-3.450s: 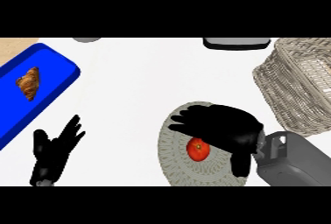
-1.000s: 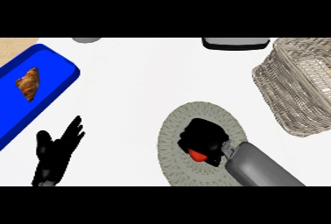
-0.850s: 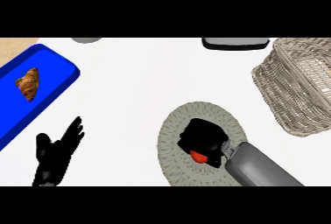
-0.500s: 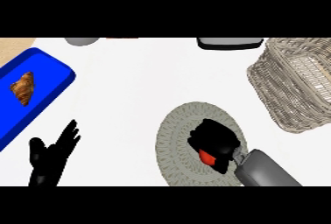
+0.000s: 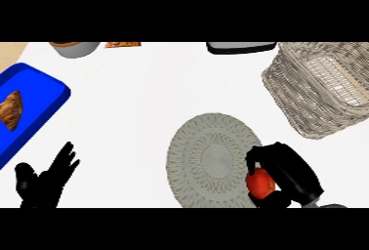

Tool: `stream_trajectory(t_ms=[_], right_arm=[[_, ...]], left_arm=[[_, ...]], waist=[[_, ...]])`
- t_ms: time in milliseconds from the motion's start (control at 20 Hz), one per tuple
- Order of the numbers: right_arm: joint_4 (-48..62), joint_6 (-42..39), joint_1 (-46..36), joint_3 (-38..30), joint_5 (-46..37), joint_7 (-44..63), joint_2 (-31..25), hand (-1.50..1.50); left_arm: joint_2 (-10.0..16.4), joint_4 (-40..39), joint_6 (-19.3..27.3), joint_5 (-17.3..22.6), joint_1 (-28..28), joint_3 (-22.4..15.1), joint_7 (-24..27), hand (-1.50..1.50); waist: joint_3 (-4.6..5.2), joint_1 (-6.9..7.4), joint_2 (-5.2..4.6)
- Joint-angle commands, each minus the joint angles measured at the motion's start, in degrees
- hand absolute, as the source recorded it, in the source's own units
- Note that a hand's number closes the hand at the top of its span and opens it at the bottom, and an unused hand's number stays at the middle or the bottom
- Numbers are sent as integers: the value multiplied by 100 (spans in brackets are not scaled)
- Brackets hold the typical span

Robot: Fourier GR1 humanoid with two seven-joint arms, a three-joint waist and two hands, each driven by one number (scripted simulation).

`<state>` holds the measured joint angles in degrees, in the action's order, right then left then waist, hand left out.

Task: Pick the tomato from the placemat and place it in the basket

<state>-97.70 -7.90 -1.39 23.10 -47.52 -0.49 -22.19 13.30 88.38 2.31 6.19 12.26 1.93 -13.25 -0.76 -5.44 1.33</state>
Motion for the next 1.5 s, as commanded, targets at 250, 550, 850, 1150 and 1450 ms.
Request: stream_trajectory(t_ms=[250,550,850,1150,1450], right_arm=[[-2647,-168,604,-1857,2603,702,470,150],[-3600,-553,205,-3534,3846,2367,-57,150],[-2972,-736,-893,-5169,5423,3500,-1036,150],[-1362,-1063,-2125,-5520,5937,3967,-2317,150],[-216,-1287,-2061,-5448,5320,2761,-2377,150]], left_arm=[[-31,-265,-22,-27,208,-37,-160,0],[-57,-292,-109,-125,100,-220,-199,0],[0,-348,-201,-110,-101,-219,-306,0],[-132,-686,-155,-215,-551,-282,-301,0],[-229,-670,-138,-318,-380,-344,-205,0]], waist=[[91,53,-53],[93,318,-102],[89,452,-113],[88,586,-153],[74,600,-153]])
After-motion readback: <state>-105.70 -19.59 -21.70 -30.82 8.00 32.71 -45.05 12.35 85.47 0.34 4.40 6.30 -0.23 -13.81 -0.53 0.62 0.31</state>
